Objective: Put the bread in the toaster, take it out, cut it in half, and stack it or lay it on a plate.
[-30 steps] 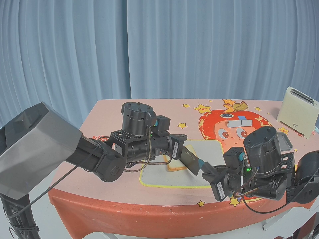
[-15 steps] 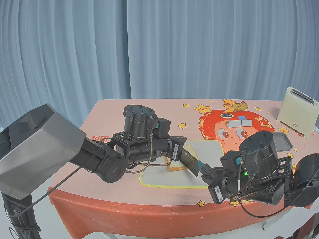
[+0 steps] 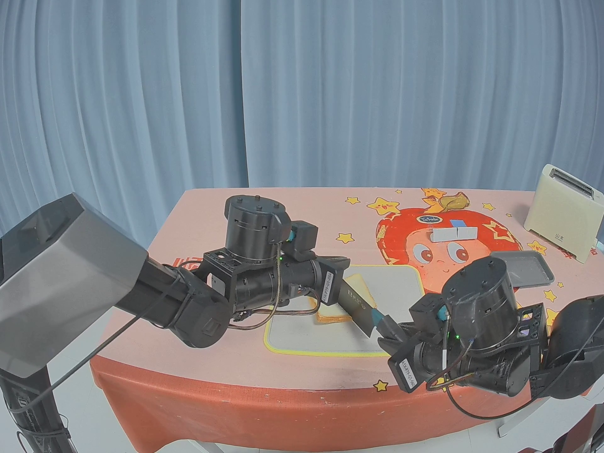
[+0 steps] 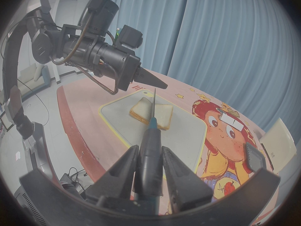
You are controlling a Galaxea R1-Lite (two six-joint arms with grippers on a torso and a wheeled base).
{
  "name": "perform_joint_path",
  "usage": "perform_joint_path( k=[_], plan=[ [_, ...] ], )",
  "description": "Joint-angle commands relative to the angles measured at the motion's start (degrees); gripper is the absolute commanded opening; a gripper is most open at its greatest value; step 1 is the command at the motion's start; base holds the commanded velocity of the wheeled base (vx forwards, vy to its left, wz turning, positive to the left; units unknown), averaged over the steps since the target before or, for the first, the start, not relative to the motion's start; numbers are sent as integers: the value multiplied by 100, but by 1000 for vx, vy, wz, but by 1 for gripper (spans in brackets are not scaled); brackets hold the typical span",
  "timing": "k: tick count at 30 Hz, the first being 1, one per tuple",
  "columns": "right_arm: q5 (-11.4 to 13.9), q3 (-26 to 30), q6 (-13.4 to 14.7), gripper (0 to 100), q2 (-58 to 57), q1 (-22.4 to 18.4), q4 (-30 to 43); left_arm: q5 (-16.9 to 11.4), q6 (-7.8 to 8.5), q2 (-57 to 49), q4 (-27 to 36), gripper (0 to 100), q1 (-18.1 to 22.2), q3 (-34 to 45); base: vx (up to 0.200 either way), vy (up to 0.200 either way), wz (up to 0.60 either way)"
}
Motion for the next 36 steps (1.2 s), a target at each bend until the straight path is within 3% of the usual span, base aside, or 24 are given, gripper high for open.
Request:
perform_joint_path(
  k=[1,36],
  plan=[
    [3,-40,-1,0,68,49,-1,-5,3,136,-12,0,-17,43,0,0,0],
    [-76,127,69,0,112,49,-28,-5,3,224,-20,0,-25,96,0,0,0]
  ],
)
